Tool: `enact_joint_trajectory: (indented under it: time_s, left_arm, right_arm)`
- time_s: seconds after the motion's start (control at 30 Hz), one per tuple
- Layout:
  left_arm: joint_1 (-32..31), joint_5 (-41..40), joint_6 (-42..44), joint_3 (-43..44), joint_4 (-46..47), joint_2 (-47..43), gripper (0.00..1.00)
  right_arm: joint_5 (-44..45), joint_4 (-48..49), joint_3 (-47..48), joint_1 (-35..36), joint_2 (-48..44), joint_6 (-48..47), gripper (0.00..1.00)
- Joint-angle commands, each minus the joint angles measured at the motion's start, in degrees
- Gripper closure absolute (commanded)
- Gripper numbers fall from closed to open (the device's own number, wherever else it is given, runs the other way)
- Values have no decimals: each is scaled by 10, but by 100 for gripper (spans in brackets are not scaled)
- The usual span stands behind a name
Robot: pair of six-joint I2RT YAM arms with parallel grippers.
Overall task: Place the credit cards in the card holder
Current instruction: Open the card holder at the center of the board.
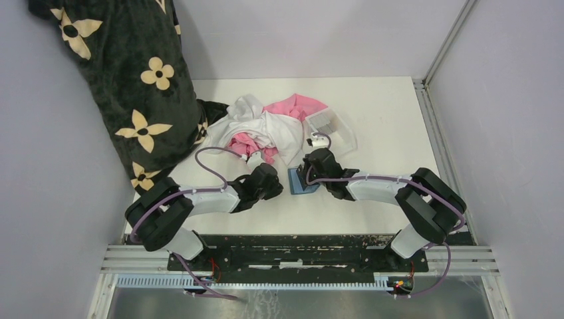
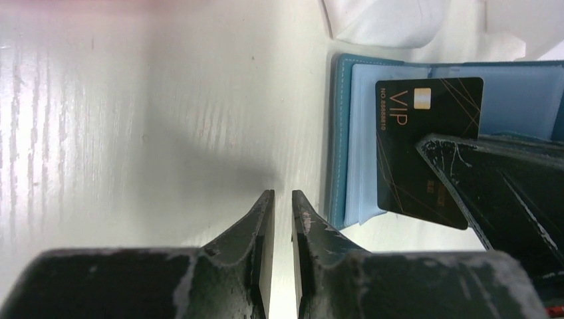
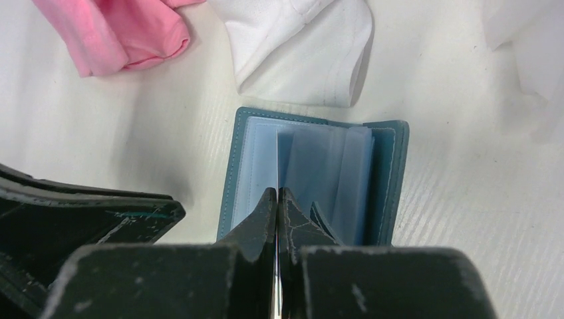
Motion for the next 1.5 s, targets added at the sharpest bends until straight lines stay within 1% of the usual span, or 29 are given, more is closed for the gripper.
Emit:
enact_joint_trajectory:
  time_s: [0.0, 0.17, 0.3, 0.4, 0.53, 0.87, 1.03, 1.23, 1.47]
  left_arm:
    - [-13, -26, 33, 9, -50, -36, 77]
    - [-21, 15, 26, 17, 24, -20, 77]
    - [-25, 42, 32, 41, 52, 10, 76]
    - [-28, 43, 30, 48, 67, 15, 77]
    - [-29, 41, 34, 62, 67, 24, 76]
    - [-37, 39, 36, 102, 67, 82, 76]
    - [-39, 14, 30, 94, 63, 100, 76]
    - [-40, -14, 12, 79, 58, 125, 77]
    - [-45, -19, 2, 82, 57, 148, 77]
  right_arm:
    - [16, -22, 17, 9, 7, -11, 99]
    - [24, -30, 21, 12, 5, -12, 99]
    - [25, -40, 29, 14, 0, -13, 99]
    - [25, -47, 36, 14, -4, -15, 99]
    - [26, -53, 40, 14, -8, -16, 99]
    - [25, -60, 42, 14, -16, -19, 99]
    - [22, -65, 45, 14, -25, -20, 99]
    - [33, -83, 45, 14, -60, -26, 99]
    - [60, -116, 55, 14, -81, -47, 99]
